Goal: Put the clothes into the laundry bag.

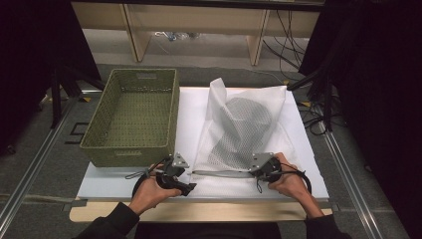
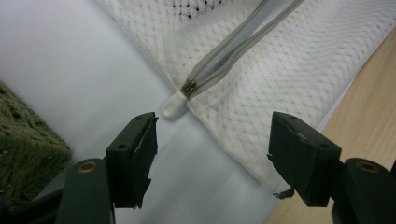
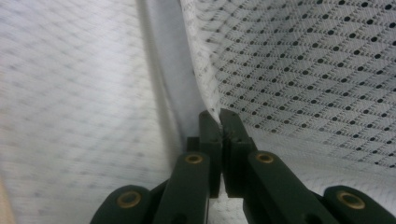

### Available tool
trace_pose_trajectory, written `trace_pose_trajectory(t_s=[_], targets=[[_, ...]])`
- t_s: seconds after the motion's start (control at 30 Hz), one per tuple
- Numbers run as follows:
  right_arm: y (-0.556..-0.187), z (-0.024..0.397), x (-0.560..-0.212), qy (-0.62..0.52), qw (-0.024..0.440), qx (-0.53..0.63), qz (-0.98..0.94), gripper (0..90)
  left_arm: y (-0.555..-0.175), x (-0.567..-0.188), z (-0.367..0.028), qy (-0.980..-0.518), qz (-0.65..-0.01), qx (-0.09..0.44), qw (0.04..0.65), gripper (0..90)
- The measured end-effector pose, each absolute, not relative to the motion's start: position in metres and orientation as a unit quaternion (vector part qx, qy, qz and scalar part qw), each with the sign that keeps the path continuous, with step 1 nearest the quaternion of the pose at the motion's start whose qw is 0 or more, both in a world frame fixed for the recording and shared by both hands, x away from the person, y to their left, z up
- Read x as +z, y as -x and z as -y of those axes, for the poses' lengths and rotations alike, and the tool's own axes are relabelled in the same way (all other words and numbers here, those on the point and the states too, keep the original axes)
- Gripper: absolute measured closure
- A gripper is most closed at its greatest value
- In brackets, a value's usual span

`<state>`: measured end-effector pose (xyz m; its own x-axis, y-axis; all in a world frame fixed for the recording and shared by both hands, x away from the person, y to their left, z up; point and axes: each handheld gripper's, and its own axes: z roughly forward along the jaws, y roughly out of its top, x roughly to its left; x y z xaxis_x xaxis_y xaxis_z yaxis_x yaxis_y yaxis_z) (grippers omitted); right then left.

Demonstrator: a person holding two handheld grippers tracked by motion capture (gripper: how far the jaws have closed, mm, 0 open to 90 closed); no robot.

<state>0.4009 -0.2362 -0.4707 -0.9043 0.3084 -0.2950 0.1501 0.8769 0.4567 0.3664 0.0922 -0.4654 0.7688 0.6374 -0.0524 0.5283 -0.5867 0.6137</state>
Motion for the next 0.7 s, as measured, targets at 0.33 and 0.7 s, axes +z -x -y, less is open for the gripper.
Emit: trace_pose_trajectory(t_s=[0.33, 0.7], targets=[[-0.397, 0.227, -0.467, -0.106, 0.182, 0.237, -0.948, 88.3, -0.367, -0.466, -0.092, -0.879, -0.339, 0.084, 0.326, 31.8], [-0.392, 0.216, -0.469, -0.089, 0.178, 0.234, -0.952, 89.1, -0.367, -0.466, -0.092, -0.882, -0.330, 0.087, 0.325, 31.7]])
